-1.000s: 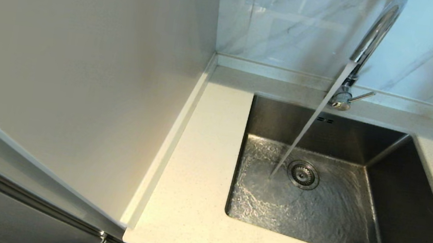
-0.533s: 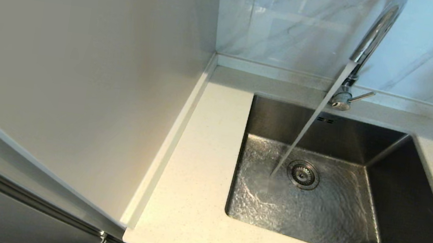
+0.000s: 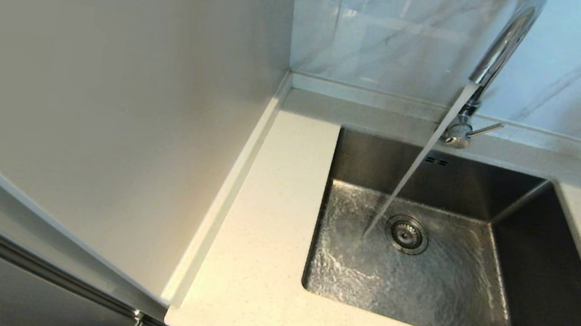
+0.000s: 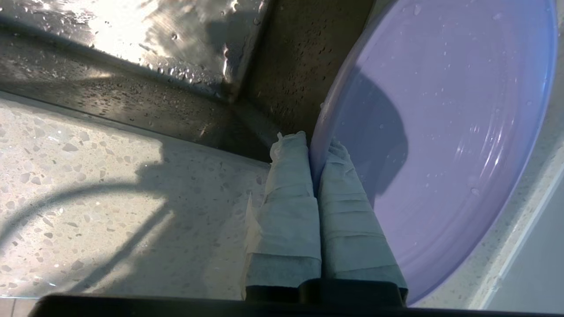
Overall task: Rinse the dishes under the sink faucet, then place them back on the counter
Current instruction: Place the plate on the table
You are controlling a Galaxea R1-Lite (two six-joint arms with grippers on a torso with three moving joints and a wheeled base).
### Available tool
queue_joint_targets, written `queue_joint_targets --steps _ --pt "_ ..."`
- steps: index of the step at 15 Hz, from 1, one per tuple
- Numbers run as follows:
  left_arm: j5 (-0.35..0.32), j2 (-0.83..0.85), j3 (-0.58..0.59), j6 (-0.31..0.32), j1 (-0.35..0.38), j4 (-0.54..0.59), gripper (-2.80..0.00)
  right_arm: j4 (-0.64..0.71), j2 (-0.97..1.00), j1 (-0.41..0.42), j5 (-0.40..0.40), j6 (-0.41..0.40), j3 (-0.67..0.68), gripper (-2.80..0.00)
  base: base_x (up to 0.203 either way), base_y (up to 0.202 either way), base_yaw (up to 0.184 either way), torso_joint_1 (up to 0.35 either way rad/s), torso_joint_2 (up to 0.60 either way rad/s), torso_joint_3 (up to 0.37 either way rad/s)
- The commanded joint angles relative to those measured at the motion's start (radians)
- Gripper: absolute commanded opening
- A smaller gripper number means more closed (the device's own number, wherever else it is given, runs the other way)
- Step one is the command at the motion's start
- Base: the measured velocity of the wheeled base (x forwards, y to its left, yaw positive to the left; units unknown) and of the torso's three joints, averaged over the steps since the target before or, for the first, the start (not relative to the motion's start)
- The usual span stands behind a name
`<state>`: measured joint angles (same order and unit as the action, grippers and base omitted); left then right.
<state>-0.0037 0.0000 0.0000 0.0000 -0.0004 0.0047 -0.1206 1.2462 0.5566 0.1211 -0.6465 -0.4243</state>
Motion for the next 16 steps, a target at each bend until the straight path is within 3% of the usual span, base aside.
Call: queue_joint_targets --steps 1,4,5,12,16 --pt "0.001 0.000 0.000 0.000 0.000 0.000 -2.80 -0.002 0.015 0.008 -0.003 0.007 -0.001 -2.80 0.000 0.000 0.000 0.000 0.00 0.000" --pt "0.001 0.000 0.000 0.000 0.000 0.000 -2.80 -0.001 0.012 0.009 -0.011 0.022 0.008 -2.80 0.000 0.000 0.000 0.000 0.00 0.000" --pt "0.000 0.000 0.000 0.000 0.000 0.000 -2.80 -0.002 0.010 0.010 -0.011 0.022 0.011 0.00 0.000 0.000 0.000 0.000 0.00 0.000" --pt "0.001 0.000 0.000 0.000 0.000 0.000 -2.80 -0.038 -0.015 0.009 -0.041 0.041 0.015 0.00 0.000 0.000 0.000 0.000 0.00 0.000" --pt "0.001 0.000 0.000 0.000 0.000 0.000 -2.80 -0.167 -0.102 0.006 0.072 -0.002 0.064 0.00 0.000 0.000 0.000 0.000 0.00 0.000"
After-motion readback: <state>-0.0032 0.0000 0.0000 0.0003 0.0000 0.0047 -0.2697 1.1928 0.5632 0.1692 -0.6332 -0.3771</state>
